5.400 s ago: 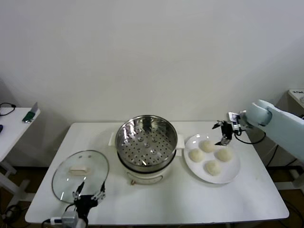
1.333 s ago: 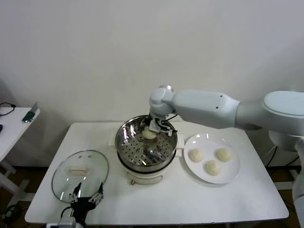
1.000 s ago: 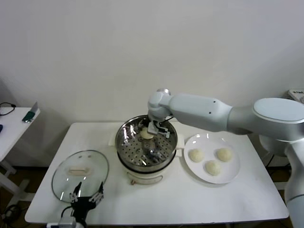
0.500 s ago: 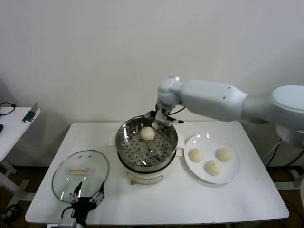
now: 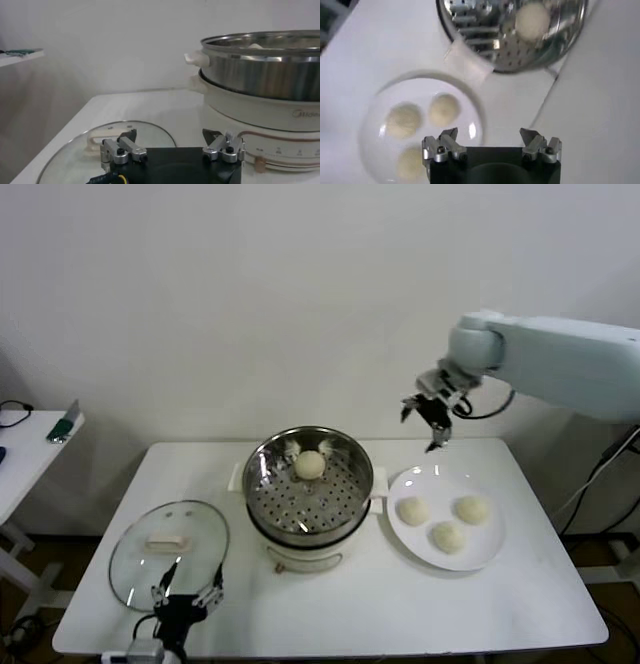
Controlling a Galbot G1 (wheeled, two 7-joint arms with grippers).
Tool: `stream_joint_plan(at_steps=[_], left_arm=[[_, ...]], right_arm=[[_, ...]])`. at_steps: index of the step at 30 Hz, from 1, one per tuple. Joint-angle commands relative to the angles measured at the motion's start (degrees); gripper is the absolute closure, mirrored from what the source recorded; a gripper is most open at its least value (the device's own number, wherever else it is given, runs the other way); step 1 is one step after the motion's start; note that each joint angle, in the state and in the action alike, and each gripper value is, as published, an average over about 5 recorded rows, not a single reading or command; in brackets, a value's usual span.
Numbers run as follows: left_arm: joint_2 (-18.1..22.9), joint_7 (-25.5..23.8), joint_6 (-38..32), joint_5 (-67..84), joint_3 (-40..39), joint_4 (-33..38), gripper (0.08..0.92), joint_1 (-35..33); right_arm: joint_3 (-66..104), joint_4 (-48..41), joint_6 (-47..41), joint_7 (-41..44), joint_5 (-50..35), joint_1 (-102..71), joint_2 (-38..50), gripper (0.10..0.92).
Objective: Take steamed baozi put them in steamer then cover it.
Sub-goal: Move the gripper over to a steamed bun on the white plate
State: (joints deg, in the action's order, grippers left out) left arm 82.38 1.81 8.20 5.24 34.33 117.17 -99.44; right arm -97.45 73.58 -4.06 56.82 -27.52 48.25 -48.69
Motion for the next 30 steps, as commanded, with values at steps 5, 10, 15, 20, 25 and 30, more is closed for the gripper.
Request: stream_joint_plan(at_steps=[5,10,15,20,25,30], left_arm=[[-0.08,-0.10,0.19,0.14,0.46,-0.13,0.177,-0.07],[0.09,-0.17,0.36,0.10,0.67,-0.11,0.177,-0.19],[0.26,-0.16,0.40,0.07,0.83,-0.35,0.177,-0.18],[0.31,-0.15,0.29,0.06,0.93,-0.73,0.177,-0.16],[0.34,-0.14,0.18,0.10,1.01,-0.94,0.177,-0.29],[0.33,-0.08,0.04,0.14,1.12,-1.13,0.177,-0.28]], right_arm=[[6.43,-0.11,-14.95,-4.52,-4.08,-17.43,6.71,0.203],[10.93,-3.06,-15.56,-5.14,-3.35,-23.46,3.09,0.203],[14.04,-7.66,-15.48,-5.84,-0.50,-27.75,-0.55,0.203],[17.26,-13.68,-15.28,-6.75,2.21,-30.86,-4.27,0.203],[17.87,-15.81,-15.38,-6.81,3.37,-32.15,-6.34,0.203],[18.75,-16.81,-15.51,-7.56,3.23,-33.46,-7.31,0.203]])
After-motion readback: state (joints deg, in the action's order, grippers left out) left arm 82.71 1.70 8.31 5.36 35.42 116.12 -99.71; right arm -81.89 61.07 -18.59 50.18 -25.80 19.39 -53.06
